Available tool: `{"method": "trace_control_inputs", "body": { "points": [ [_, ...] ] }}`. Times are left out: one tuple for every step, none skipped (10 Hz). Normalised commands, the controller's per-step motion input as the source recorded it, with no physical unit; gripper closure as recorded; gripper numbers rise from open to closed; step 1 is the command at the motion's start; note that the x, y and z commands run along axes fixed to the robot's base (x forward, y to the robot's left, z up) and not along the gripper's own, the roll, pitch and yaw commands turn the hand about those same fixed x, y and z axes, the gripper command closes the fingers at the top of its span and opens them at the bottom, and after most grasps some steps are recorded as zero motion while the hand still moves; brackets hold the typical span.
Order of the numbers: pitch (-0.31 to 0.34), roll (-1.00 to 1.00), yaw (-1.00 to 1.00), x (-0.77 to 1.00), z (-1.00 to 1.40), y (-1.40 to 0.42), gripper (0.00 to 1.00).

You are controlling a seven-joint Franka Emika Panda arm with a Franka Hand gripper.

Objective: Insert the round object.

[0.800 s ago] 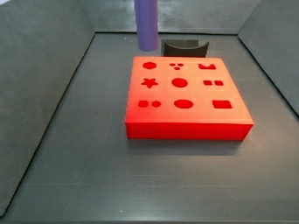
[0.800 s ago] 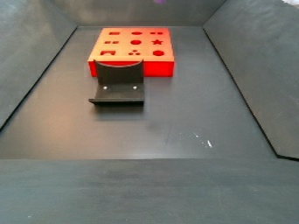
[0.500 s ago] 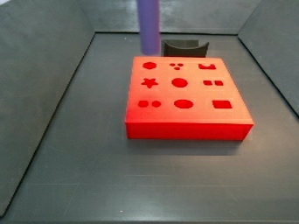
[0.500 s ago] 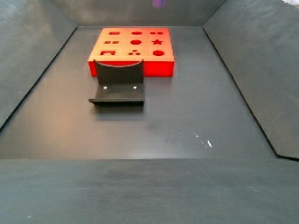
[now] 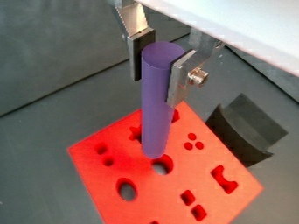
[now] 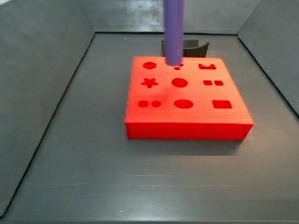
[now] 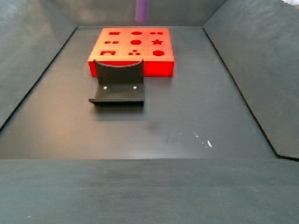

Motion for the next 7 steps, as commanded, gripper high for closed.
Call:
{"method": "trace_control_inputs", "body": {
  "points": [
    [0.014, 0.42, 0.1, 0.84, -0.12, 0.0, 1.0],
    [0.061, 0.5, 0.01, 0.88, -0.13, 0.0, 1.0],
    [0.069, 0.3, -0.02, 0.82, -0.43, -0.01, 1.0],
    [0.0, 0.09, -0.07, 0.42, -0.63, 0.03, 1.0],
    [-0.053, 0.0, -0.04, 0.13, -0.62, 0.09, 1.0],
    [-0.04, -0.04, -0.05, 0.02, -0.51, 0.01, 1.0],
    [-0.026, -0.03, -0.04, 0.0, -0.45, 0.01, 1.0]
  ]
}}
